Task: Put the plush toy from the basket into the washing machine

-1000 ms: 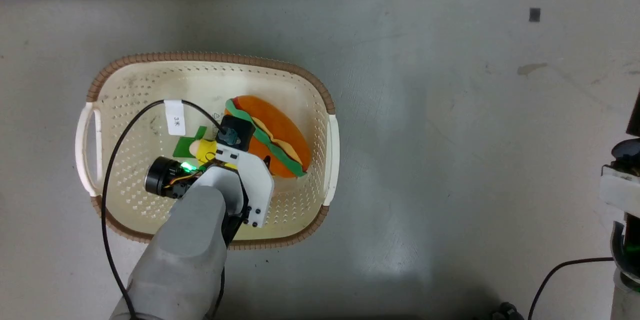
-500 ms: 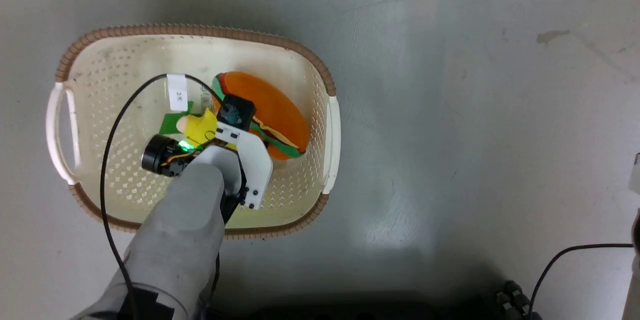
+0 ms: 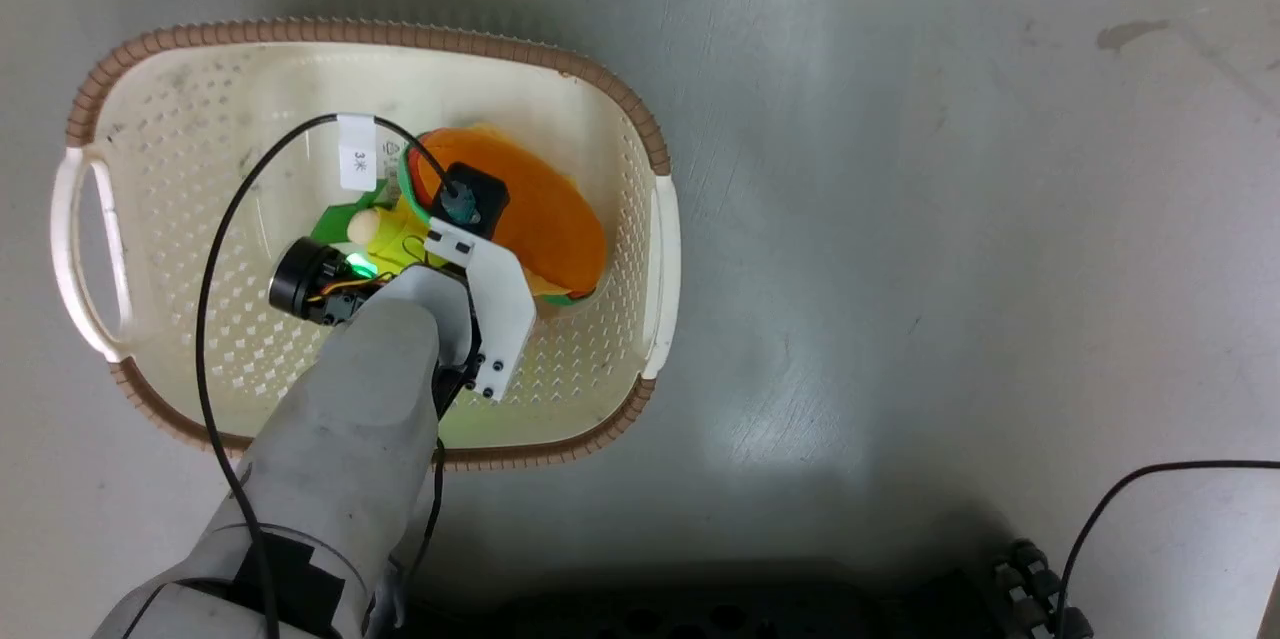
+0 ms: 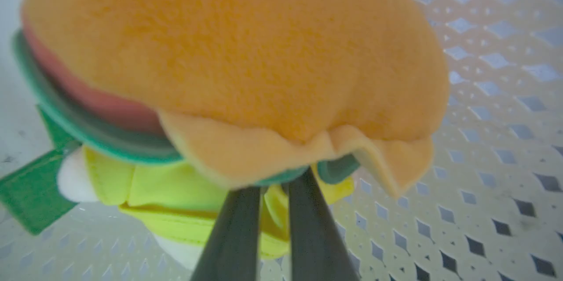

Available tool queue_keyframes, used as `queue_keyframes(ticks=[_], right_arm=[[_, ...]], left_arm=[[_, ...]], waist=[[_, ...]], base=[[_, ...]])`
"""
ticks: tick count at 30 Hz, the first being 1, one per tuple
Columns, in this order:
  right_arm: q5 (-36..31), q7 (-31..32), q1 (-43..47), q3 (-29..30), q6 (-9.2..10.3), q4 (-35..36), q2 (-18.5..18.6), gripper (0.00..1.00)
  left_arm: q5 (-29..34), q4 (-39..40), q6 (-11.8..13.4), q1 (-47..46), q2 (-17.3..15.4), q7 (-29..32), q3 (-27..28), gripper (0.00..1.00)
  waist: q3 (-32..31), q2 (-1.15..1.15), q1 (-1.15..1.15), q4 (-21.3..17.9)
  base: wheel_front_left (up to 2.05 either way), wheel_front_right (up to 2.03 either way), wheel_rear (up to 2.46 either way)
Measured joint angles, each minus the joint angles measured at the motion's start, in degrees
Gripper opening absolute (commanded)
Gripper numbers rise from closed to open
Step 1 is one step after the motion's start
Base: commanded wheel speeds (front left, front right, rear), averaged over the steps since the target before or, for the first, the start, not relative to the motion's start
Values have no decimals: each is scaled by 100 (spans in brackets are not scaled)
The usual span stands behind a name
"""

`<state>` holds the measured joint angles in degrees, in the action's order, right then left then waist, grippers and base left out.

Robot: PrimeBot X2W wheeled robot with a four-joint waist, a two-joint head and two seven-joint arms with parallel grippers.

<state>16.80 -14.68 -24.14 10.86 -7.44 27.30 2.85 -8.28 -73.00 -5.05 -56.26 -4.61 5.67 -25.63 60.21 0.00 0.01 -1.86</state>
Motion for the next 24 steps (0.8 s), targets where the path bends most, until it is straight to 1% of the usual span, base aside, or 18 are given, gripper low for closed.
queue_keyframes(ticks=[4,10,14,24], right_arm=[[38,-7,-18,-2,0,-16,0,100],[86,-7,-15,-80,0,-190,-1,100],[104,-7,19,-99,0,-316,0,100],[90,-8,478,-215,0,-747,0,100]], left_arm=[[-51,-66,-19,11,-18,-31,-33,0],[-145,-92,-67,179,-33,-335,-69,0],[-367,-97,-71,357,-22,-681,64,0],[-564,-99,-170,964,-10,-1356,30,0]], waist=[[-135,0,0,-20],[-495,0,0,-31],[-855,0,-1,-34],[-1987,0,-1,4]], base=[[0,0,0],[0,0,0],[0,0,0],[0,0,0]])
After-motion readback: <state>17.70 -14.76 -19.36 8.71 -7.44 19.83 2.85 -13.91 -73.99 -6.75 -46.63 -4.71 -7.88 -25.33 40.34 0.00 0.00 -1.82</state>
